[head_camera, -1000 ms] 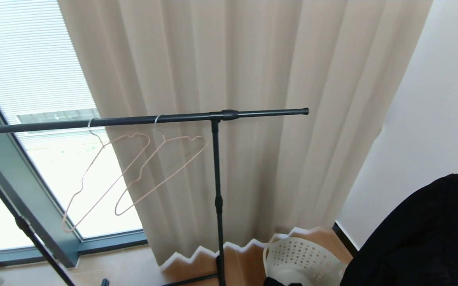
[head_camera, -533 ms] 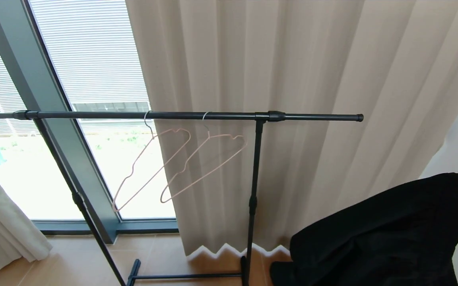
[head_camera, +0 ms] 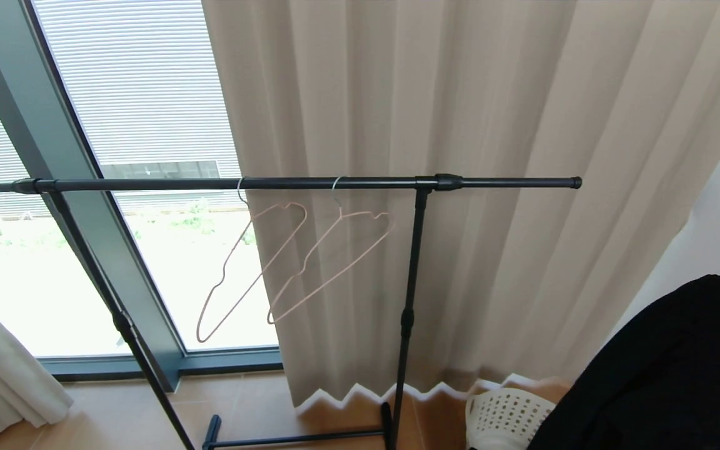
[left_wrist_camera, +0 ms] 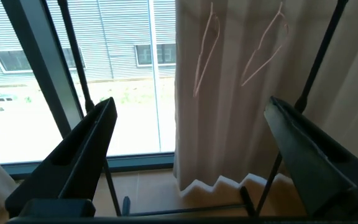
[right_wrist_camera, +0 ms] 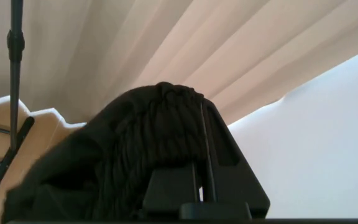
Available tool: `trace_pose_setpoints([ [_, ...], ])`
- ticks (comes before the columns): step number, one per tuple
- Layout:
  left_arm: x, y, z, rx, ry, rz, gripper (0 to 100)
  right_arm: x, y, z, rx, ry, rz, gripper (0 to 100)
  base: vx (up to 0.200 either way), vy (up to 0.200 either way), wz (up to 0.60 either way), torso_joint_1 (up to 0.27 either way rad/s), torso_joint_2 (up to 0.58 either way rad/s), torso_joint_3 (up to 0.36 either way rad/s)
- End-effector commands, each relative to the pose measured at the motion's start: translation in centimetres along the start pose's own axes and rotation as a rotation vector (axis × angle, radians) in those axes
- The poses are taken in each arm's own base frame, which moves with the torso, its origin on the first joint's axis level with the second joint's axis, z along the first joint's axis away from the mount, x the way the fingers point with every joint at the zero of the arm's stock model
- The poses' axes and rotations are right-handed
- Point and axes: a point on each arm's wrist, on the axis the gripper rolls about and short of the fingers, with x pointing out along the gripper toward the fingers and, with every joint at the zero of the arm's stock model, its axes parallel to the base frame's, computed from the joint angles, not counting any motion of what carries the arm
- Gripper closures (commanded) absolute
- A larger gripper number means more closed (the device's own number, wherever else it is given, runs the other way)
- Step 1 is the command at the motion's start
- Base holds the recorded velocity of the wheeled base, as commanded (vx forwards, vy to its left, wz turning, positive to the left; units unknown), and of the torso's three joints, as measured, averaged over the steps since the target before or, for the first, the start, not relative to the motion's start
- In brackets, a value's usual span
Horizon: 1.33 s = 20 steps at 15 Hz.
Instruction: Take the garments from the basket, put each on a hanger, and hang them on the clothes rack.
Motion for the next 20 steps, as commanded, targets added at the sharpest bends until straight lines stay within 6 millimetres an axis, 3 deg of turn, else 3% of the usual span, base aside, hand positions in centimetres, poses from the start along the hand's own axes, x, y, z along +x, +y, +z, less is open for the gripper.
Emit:
trace_pose_setpoints([
  [1,0.0,0.0,0.0,0.0,0.0,0.0,0,0.0,0.0,0.0,-0.001,0.002,0.002,100,0.0,0.2,0.0,0.012,0.01,0.002],
  [4,0.0,0.0,0.0,0.0,0.0,0.0,0,0.0,0.0,0.0,-0.001,0.002,0.002,100,-0.2,0.2,0.0,-0.006,0.0,0.004],
  [9,0.0,0.0,0.0,0.001,0.0,0.0,0,0.0,0.1,-0.1,-0.002,0.006,0.004,100,-0.2,0.0,0.0,-0.002,0.0,0.001],
  [12,0.0,0.0,0.0,0.003,0.0,0.0,0,0.1,0.3,-0.4,-0.005,0.016,0.01,100,0.0,0.2,0.0,-0.007,0.0,0.004],
  [17,0.0,0.0,0.0,0.012,0.0,0.003,0,0.3,0.9,-0.7,-0.021,0.023,0.054,100,0.0,0.0,0.0,0.0,0.0,0.0],
  [20,0.6,0.0,-0.2,0.081,0.127,-0.057,0,2.3,3.4,-0.2,-0.102,0.051,0.194,100,0.0,0.0,0.0,0.0,0.0,0.0],
])
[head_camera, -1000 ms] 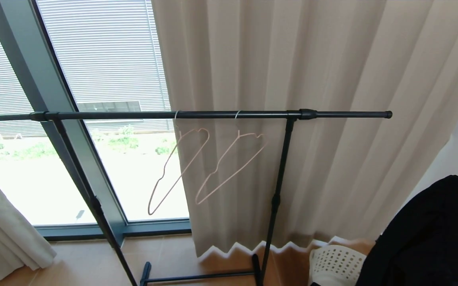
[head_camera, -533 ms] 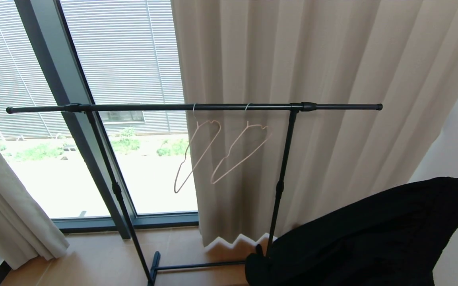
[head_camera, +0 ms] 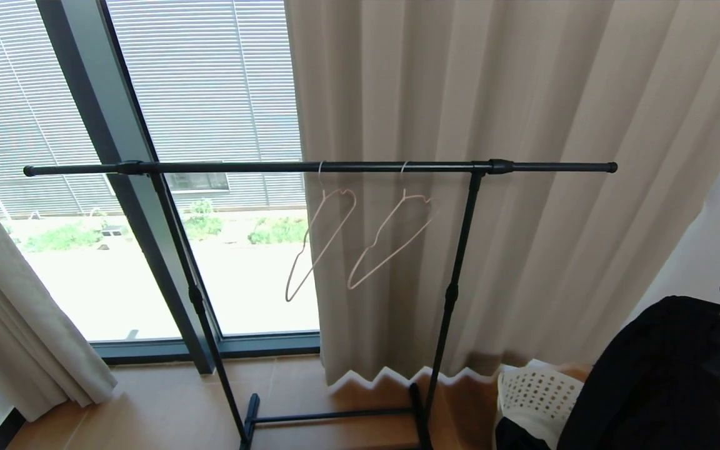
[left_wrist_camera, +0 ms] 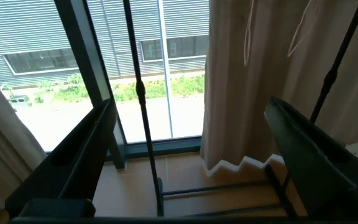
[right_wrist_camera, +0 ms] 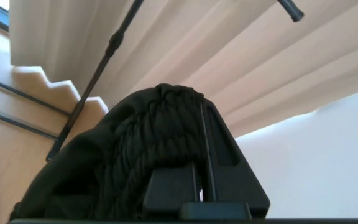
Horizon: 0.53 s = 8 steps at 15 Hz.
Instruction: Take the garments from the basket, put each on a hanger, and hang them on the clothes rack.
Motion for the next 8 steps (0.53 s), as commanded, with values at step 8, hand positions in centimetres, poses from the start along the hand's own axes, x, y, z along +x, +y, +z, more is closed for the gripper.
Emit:
trace_pose_setpoints([
  [8,8.9,-0.2,4.9,-0.212,0.496,-0.297,0,12.1,6.8,8.8,0.208,-0.001,0.215,100,0.0,0.0,0.0,0.0,0.0,0.0],
])
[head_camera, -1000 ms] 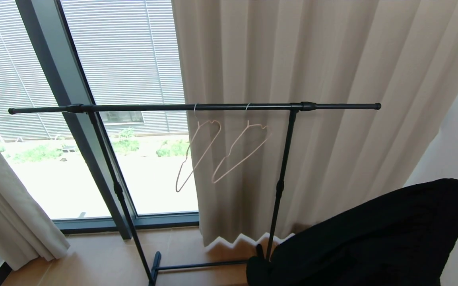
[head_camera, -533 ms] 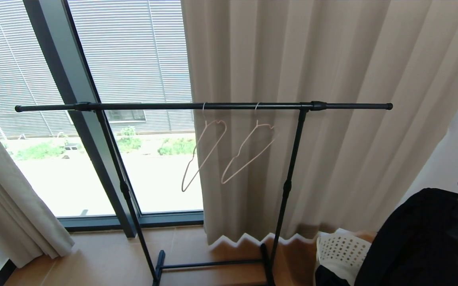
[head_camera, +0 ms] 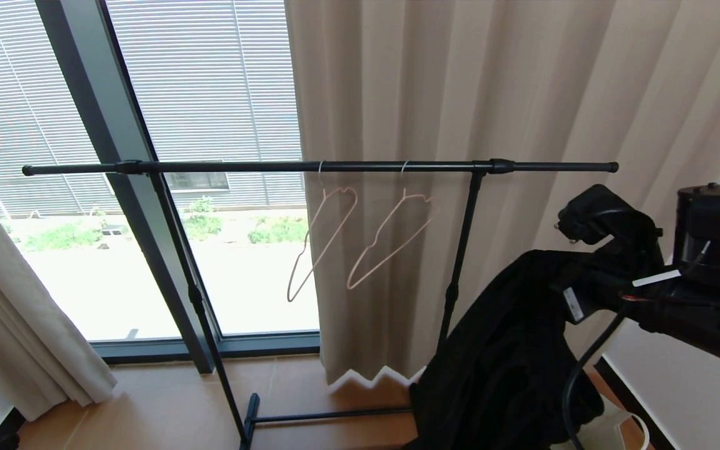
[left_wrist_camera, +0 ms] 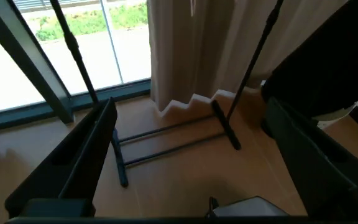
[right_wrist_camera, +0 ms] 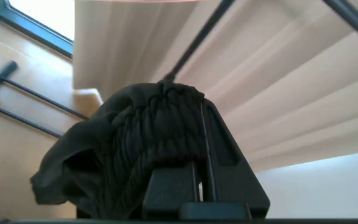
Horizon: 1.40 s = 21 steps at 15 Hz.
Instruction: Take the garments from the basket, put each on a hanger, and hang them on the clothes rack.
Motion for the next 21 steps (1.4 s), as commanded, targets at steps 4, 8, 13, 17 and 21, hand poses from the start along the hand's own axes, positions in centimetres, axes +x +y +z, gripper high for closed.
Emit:
trace_pose_setpoints([
  [4,9.4,-1.1,4.0,-0.276,0.305,-0.152,0,8.1,8.3,3.4,0.263,0.037,-0.069,100,0.0,0.0,0.0,0.0,0.0,0.0],
  [8,15.0,-4.1,6.2,-0.206,0.386,-0.192,0,10.3,9.6,6.4,0.408,-0.014,-0.102,100,0.0,0.0,0.0,0.0,0.0,0.0],
  [13,20.0,-8.9,7.0,-0.196,0.386,-0.18,0,7.8,9.8,8.3,0.462,-0.075,-0.167,100,0.0,0.0,0.0,0.0,0.0,0.0],
  [17,21.9,-12.6,5.2,-0.171,0.392,-0.273,0,7.2,11.1,8.1,0.487,-0.077,-0.228,100,0.0,0.0,0.0,0.0,0.0,0.0],
  [21,23.1,-15.2,4.8,-0.138,0.385,-0.336,0,6.4,11.6,8.4,0.524,-0.096,-0.24,100,0.0,0.0,0.0,0.0,0.0,0.0],
])
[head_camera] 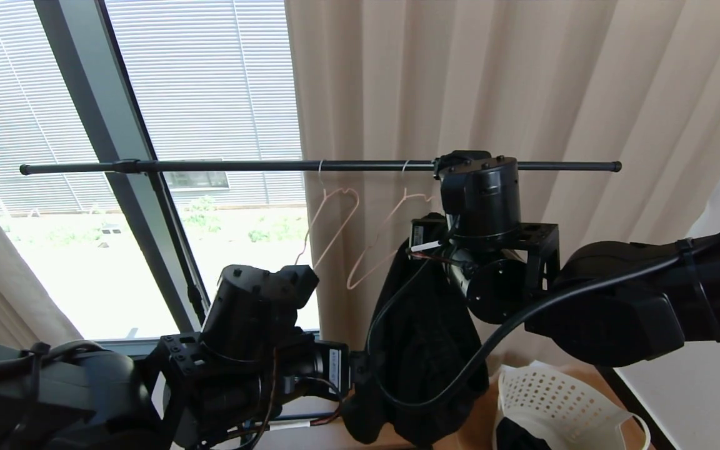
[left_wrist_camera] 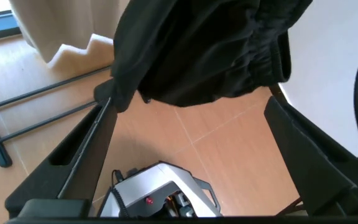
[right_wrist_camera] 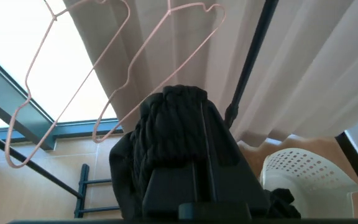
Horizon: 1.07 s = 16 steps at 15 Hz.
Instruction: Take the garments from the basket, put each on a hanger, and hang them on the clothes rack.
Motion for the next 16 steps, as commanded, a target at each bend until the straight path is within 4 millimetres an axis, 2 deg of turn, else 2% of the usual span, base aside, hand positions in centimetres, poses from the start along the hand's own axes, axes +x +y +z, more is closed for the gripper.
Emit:
trace_pose_setpoints([
  [1,1.3,-1.1,-0.2,0.02,0.017,-0.023,0,-0.5,0.2,0.3,0.008,-0.008,0.013,100,0.0,0.0,0.0,0.0,0.0,0.0],
  [4,2.6,-2.0,0.0,0.028,0.0,-0.027,0,-1.8,0.9,0.7,0.011,-0.018,0.048,100,0.0,0.0,0.0,0.0,0.0,0.0],
  [9,5.4,-2.9,0.6,0.028,-0.045,-0.058,0,-2.2,1.8,0.1,-0.004,-0.011,0.073,100,0.0,0.0,0.0,0.0,0.0,0.0],
  [16,5.5,-4.0,2.4,0.023,-0.115,-0.082,0,-1.8,2.2,-0.6,-0.014,-0.01,0.042,100,0.0,0.0,0.0,0.0,0.0,0.0],
])
